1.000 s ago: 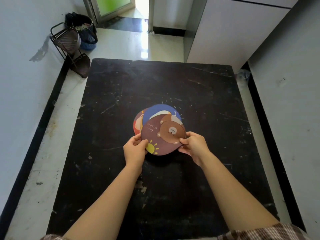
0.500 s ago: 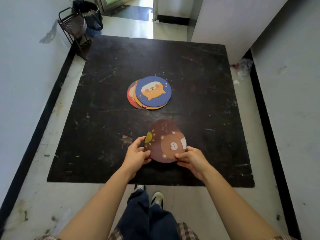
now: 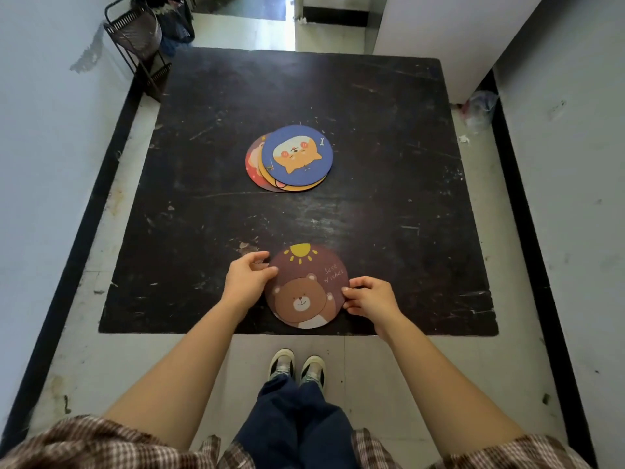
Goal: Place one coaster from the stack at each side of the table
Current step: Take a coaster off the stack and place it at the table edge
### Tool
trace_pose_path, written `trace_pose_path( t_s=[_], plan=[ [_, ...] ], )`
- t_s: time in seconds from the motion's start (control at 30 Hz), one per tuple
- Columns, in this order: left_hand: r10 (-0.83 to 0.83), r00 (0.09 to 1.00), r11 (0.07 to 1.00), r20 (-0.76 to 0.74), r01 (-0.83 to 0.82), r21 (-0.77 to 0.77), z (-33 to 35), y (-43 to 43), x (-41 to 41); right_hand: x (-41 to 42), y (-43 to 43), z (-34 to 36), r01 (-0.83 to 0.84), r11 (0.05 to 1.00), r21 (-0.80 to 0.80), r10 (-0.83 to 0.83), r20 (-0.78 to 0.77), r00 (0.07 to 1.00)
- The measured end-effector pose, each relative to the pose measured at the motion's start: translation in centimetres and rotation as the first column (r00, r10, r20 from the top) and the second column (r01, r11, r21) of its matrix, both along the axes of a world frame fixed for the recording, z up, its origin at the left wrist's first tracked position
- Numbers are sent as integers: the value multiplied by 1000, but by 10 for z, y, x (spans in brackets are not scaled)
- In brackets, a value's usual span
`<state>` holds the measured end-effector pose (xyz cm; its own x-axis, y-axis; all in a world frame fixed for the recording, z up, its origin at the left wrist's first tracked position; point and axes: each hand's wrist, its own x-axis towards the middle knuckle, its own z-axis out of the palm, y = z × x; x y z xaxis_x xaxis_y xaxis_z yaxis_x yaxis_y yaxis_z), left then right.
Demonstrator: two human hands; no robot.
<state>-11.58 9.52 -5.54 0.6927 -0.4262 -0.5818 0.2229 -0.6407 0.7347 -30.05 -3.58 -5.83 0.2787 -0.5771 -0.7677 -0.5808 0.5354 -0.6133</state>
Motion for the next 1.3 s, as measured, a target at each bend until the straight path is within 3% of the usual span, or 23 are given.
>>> trace_pose_path(
  t_s=[0.23,0.5,0.83,1.3],
  plan=[
    [-36,990,997,136,28,65,-6,2,-7,4,13,-1,-24,987,-156,4,-127,992],
    [-87,978,993,188,69,98,-10,11,-2,3,25,4,-22,994,-107,6,-142,990],
    [-95,962,994,254,79,73,-14,15,-1,6,35,1,-41,983,-177,12,-165,986],
    [-194,916,980,351,161,121,-17,16,-2,10,39,-2,-205,930,-306,89,-353,931]
  ],
)
